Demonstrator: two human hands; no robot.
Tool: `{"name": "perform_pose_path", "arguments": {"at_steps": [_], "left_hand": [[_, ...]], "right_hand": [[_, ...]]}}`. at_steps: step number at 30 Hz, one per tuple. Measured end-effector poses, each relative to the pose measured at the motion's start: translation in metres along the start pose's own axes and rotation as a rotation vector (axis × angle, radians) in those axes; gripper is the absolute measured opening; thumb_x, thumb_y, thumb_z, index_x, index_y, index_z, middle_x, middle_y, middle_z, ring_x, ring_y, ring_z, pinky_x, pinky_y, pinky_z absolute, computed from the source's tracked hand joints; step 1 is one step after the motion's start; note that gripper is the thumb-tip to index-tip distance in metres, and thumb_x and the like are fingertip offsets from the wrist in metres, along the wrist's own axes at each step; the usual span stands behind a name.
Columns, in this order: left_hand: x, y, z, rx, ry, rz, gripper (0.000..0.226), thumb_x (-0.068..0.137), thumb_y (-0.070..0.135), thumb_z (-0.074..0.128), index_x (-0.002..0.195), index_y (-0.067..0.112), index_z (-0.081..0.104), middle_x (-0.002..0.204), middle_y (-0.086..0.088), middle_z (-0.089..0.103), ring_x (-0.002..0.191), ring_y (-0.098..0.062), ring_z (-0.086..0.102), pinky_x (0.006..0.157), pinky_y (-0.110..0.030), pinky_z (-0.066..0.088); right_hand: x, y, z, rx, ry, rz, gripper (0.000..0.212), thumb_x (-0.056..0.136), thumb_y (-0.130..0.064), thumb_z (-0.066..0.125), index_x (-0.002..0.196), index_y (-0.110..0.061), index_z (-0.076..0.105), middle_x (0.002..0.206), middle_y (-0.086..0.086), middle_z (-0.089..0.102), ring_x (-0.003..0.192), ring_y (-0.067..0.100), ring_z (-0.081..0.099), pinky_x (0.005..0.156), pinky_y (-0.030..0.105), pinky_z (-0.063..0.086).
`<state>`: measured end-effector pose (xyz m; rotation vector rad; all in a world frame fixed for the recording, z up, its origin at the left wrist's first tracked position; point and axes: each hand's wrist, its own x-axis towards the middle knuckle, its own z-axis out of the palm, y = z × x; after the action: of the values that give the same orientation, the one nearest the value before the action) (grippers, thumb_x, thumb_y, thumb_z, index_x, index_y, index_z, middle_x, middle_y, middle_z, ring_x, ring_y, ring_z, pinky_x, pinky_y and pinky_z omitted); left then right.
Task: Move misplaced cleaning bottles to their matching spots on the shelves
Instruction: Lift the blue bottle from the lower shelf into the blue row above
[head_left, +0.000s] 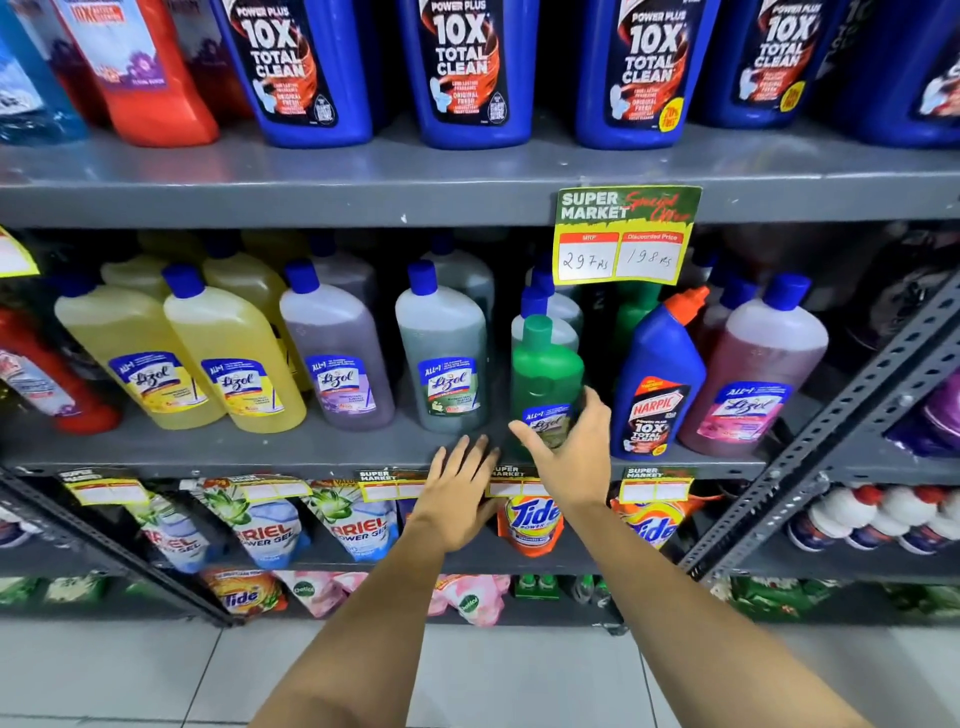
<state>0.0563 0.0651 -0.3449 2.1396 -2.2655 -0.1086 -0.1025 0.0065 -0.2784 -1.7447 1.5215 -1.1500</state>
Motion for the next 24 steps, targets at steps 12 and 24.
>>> {"name": "perform_pose_path", "arguments": {"at_steps": [12,24], "left_hand": [[0.002,0.005,-0.004,0.047,-0.067,-0.037,0.067,0.102,0.050,0.029,0.155,0.019,0.000,0.163,-0.004,-0.007,0.147,-0.025,-0.010,0.118,-0.047,-0.003],[-0.002,0.004,-0.007,0.042,-0.069,-0.016,0.071,0.100,0.055,0.027,0.155,0.019,-0.001,0.162,-0.004,-0.008,0.147,-0.024,-0.011,0.118,-0.046,-0.004]], "right_hand": [[0.029,0.030,-0.053,0.093,0.521,0.010,0.077,0.077,-0.026,0.070,0.141,-0.001,0.035,0.143,0.023,0.035,0.132,0.032,0.031,0.112,0.030,0.020],[0.060,0.045,-0.056,0.026,0.237,0.199,0.118,0.062,-0.033,0.089,0.150,-0.008,0.016,0.147,0.013,0.036,0.135,0.032,0.039,0.109,0.042,0.036]]}}
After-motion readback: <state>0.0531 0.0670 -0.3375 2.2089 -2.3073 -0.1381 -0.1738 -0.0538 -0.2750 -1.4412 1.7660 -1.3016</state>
